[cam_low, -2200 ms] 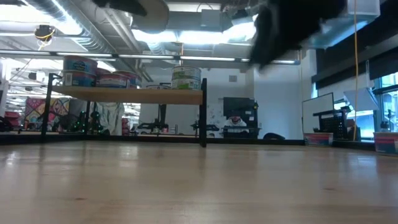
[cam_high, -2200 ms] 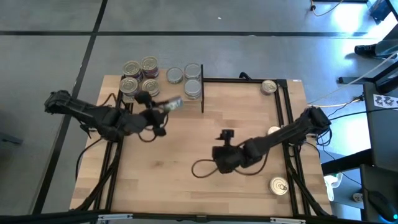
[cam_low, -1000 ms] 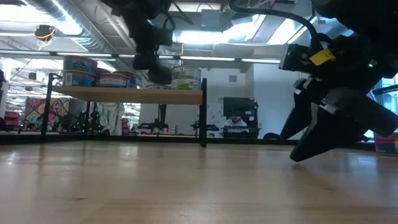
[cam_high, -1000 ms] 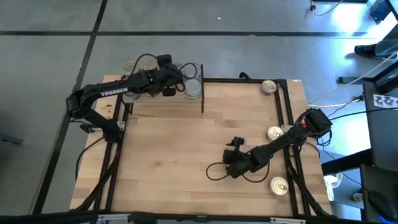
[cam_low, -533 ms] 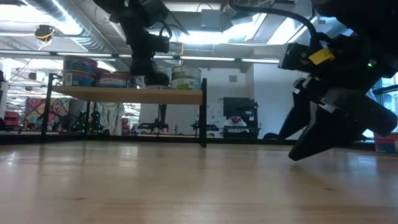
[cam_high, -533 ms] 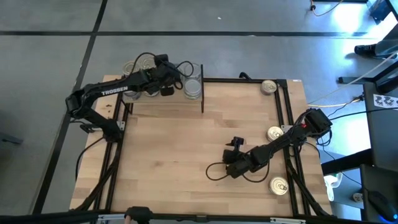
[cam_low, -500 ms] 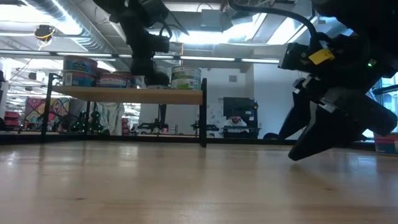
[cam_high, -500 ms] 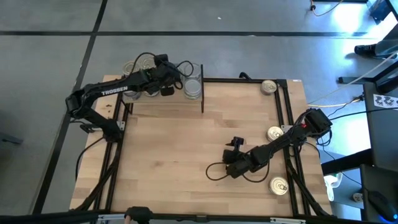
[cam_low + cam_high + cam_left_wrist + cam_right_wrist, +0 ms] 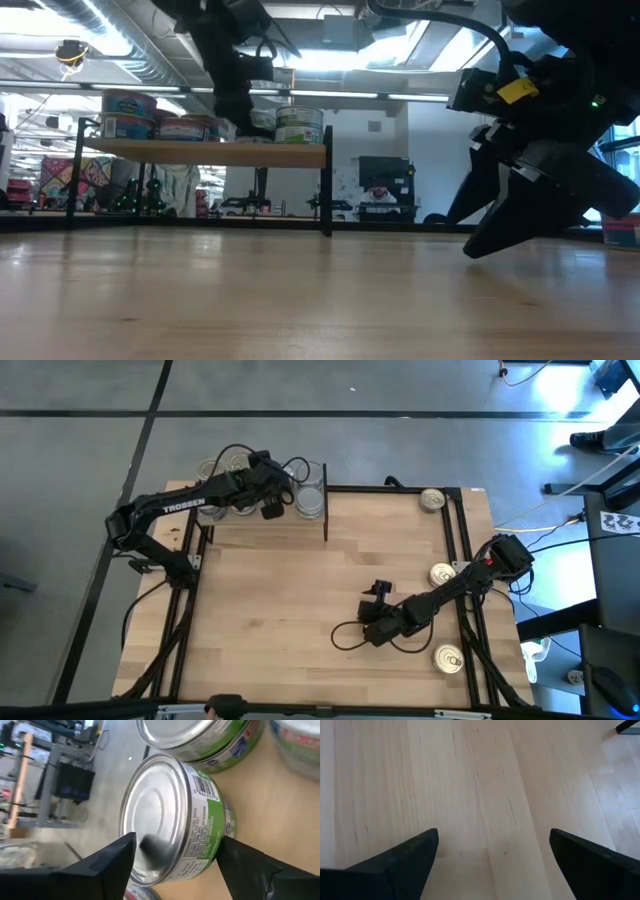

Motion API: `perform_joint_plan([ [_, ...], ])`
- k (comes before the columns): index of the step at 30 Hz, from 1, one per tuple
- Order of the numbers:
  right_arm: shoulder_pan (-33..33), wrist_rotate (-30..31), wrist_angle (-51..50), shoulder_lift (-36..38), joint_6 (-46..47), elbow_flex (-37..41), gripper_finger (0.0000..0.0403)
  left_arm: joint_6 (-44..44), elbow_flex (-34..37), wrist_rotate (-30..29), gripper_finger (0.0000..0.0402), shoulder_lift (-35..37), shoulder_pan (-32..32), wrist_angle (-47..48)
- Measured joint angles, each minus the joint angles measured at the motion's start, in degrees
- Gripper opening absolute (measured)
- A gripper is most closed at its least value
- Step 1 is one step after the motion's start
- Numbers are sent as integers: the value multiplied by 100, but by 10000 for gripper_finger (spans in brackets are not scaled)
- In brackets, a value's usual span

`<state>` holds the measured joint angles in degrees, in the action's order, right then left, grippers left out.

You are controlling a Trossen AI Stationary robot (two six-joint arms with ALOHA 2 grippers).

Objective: Stack canned seafood by type on shelf
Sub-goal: Stack the green tuna can on top of the green tuna can on the shelf

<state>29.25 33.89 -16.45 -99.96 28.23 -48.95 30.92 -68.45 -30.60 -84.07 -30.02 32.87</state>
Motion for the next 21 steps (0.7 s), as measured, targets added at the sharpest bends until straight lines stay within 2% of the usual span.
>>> perform_joint_plan([
  [5,-1,0,5,0,0,0,383,-279,-100,142,269,2,2,263],
  [11,-1,0,11,0,6,-1,383,-271,-113,508,269,11,1,273],
  [21,-2,0,68,0,36,-2,383,-116,-109,752,269,332,2,444],
])
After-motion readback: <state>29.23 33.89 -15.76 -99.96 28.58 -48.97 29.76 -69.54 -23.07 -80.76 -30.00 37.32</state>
